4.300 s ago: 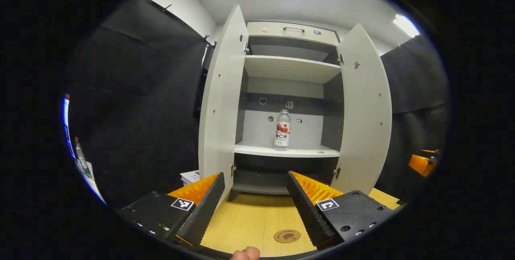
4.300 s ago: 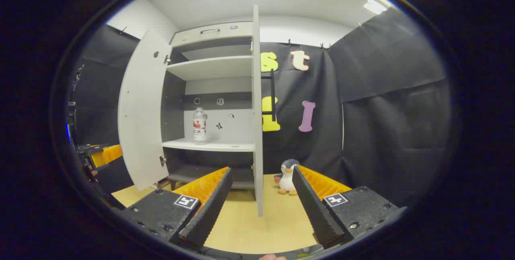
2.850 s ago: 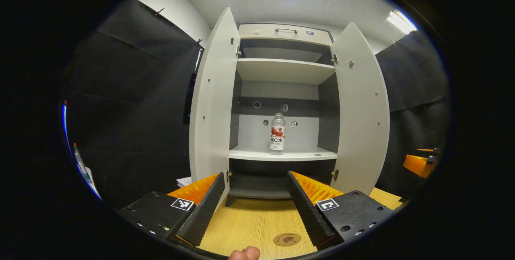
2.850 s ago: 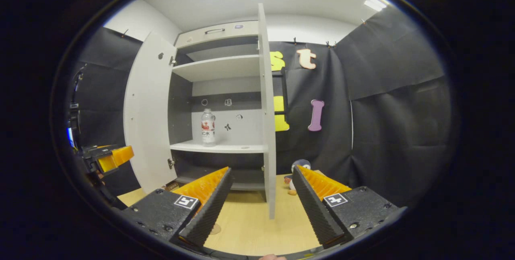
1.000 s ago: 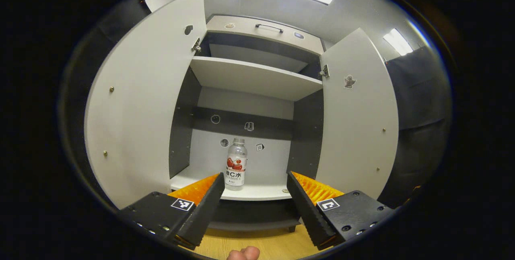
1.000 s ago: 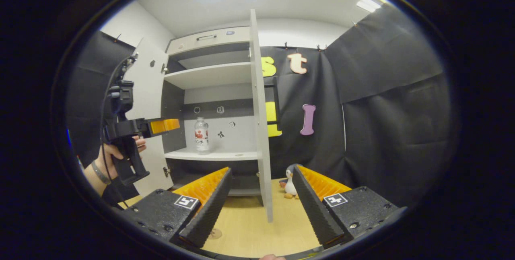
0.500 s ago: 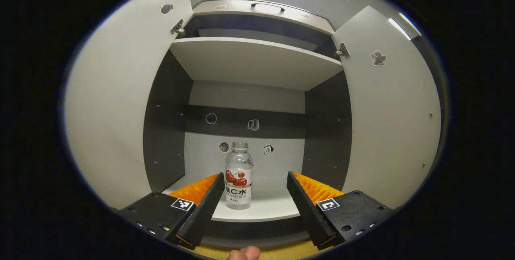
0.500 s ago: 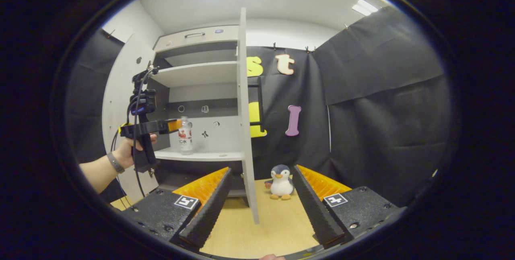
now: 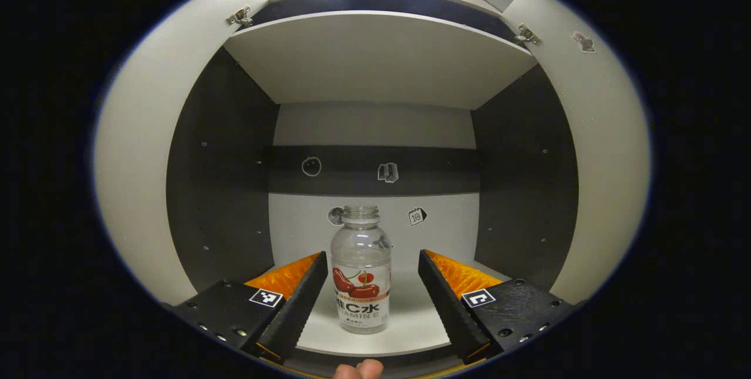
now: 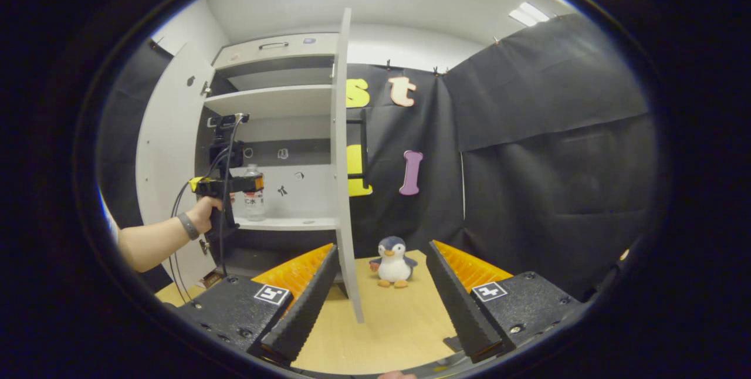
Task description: Grasp the bottle in the cabinet with the left hand and place it on the coaster, then close the right door with the right hand and the left door with the left hand.
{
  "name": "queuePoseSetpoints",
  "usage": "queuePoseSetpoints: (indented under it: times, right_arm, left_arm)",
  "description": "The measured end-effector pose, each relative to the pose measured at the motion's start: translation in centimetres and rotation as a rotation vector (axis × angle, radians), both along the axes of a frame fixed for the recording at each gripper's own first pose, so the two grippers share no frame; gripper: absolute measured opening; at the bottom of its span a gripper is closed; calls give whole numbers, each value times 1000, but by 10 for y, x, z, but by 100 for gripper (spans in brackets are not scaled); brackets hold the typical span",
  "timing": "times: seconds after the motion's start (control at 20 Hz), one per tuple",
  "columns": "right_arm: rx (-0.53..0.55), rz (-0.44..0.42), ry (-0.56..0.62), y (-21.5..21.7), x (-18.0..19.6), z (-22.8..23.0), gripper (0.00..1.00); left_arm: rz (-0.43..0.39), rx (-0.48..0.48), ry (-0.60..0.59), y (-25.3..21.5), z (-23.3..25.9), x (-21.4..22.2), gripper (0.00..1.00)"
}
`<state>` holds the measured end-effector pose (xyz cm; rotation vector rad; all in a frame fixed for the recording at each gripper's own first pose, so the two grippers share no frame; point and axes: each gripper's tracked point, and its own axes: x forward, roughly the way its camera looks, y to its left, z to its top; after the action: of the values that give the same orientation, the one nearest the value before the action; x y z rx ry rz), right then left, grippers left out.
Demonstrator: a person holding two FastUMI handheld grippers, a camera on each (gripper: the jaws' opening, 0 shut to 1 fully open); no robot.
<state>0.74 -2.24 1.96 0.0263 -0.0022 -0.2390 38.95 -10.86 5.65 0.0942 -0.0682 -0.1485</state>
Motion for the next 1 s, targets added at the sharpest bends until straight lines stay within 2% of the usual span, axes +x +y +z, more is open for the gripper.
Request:
queuePoseSetpoints:
  times: [0.35,0.4,0.45,0.5,0.6,0.65,0.7,0.8,0.95,1.0]
  right_arm:
    - [11,-27,1,-10,2,0,98]
    - [10,-31,3,-11,2,-1,98]
    - [11,-33,5,-13,3,-1,98]
    - [12,-33,6,-13,4,-2,98]
    - [13,-31,5,-13,5,-1,98]
    - [12,-31,3,-14,6,0,98]
    - [11,-31,4,-15,6,1,98]
    - [14,-21,16,-14,9,1,98]
    - [14,18,11,-11,11,6,98]
    - [5,36,-2,-10,14,8,98]
  left_arm:
    - [55,-4,4,6,-2,31,95]
    - [74,-8,11,9,-4,35,90]
    - [85,-12,20,12,-6,39,95]
    - [84,-21,31,12,-9,42,95]
    - [63,-53,37,10,-9,46,93]
    - [61,-64,41,10,-8,44,83]
    - [40,-82,43,7,-7,40,80]
    - [9,-113,34,6,2,33,77]
    - [-19,-89,8,-1,19,-1,77]
    - [-51,-86,2,-5,23,-18,81]
